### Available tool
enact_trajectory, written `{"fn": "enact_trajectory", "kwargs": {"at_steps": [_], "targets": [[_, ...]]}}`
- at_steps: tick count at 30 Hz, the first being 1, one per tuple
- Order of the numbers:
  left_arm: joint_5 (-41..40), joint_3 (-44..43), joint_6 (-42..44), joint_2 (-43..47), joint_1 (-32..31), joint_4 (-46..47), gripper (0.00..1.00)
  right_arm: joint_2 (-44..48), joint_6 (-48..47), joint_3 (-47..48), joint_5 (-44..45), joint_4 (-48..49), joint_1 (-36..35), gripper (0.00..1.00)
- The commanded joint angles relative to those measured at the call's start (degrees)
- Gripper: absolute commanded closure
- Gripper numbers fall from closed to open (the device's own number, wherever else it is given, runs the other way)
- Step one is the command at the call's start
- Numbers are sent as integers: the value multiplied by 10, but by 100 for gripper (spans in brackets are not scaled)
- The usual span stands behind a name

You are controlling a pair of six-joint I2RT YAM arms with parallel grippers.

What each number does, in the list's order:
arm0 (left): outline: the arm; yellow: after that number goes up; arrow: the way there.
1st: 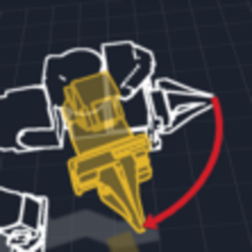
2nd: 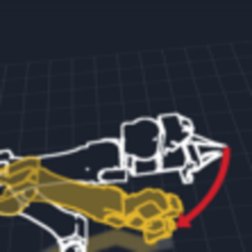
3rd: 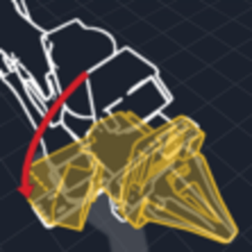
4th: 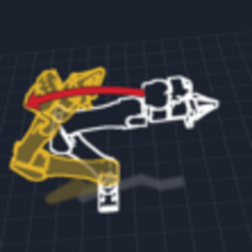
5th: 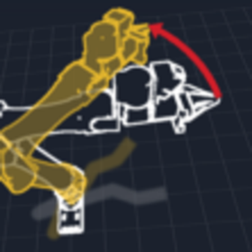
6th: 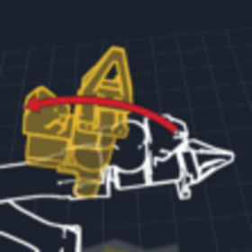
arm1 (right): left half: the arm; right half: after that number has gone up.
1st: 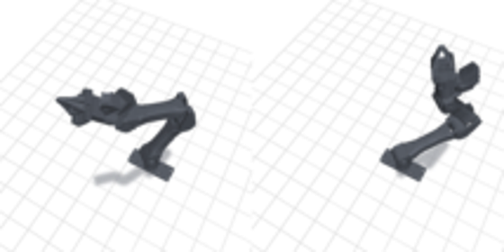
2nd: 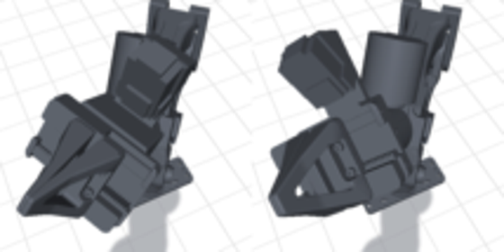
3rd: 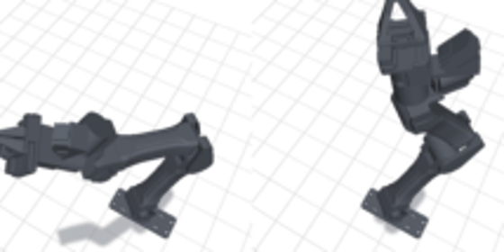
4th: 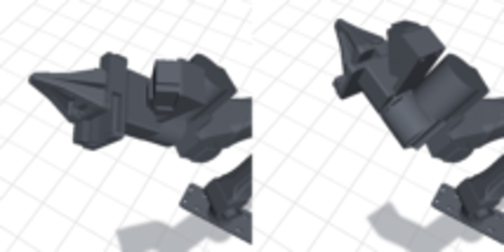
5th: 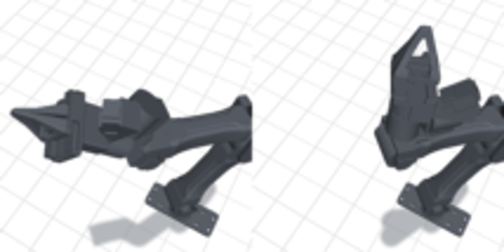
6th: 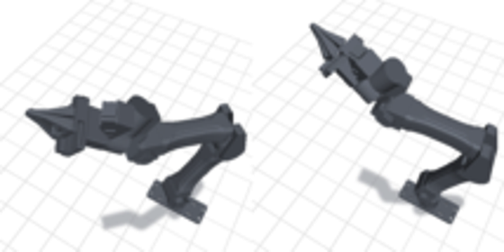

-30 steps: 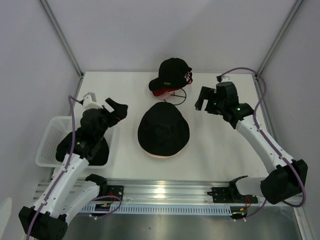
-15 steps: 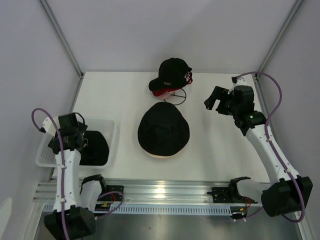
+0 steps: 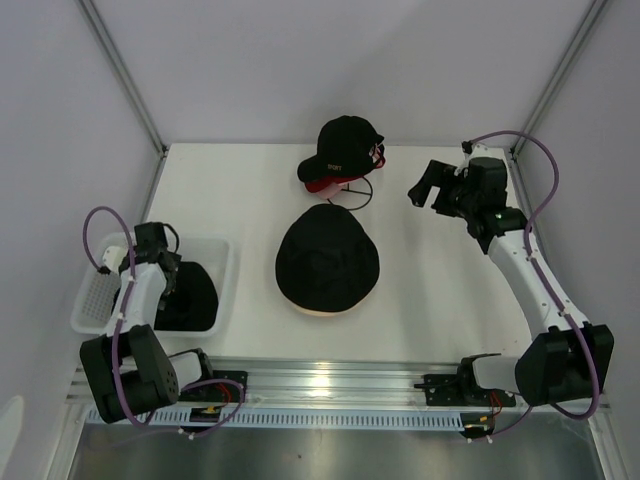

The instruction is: Stack the hats

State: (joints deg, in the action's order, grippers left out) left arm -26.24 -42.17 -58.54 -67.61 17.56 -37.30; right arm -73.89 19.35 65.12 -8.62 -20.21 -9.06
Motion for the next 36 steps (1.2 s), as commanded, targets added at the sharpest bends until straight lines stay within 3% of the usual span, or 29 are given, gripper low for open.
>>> {"fn": "enact_trajectory", "kwargs": {"at_steps": [1, 5, 10, 17, 26, 30, 36], "targets": [[-49, 24, -75, 6, 4, -6, 9, -3, -6, 29, -10, 29, 7, 1], [-33, 27, -56, 35, 0, 14, 9, -12, 1, 43, -31, 26, 9, 1], [-45, -15, -37, 106, -1, -37, 12, -26, 11, 68, -45, 21, 8, 1], [-121, -75, 24, 187, 3, -108, 1, -40, 36, 73, -55, 31, -4, 1], [-113, -17, -1, 155, 70, -131, 1, -38, 25, 86, -48, 13, -13, 1], [-40, -4, 45, 140, 113, -63, 17, -38, 23, 88, -47, 10, -13, 1], [-16, 16, 40, 126, 136, -69, 16, -39, 28, 87, -56, 17, -13, 1]]}}
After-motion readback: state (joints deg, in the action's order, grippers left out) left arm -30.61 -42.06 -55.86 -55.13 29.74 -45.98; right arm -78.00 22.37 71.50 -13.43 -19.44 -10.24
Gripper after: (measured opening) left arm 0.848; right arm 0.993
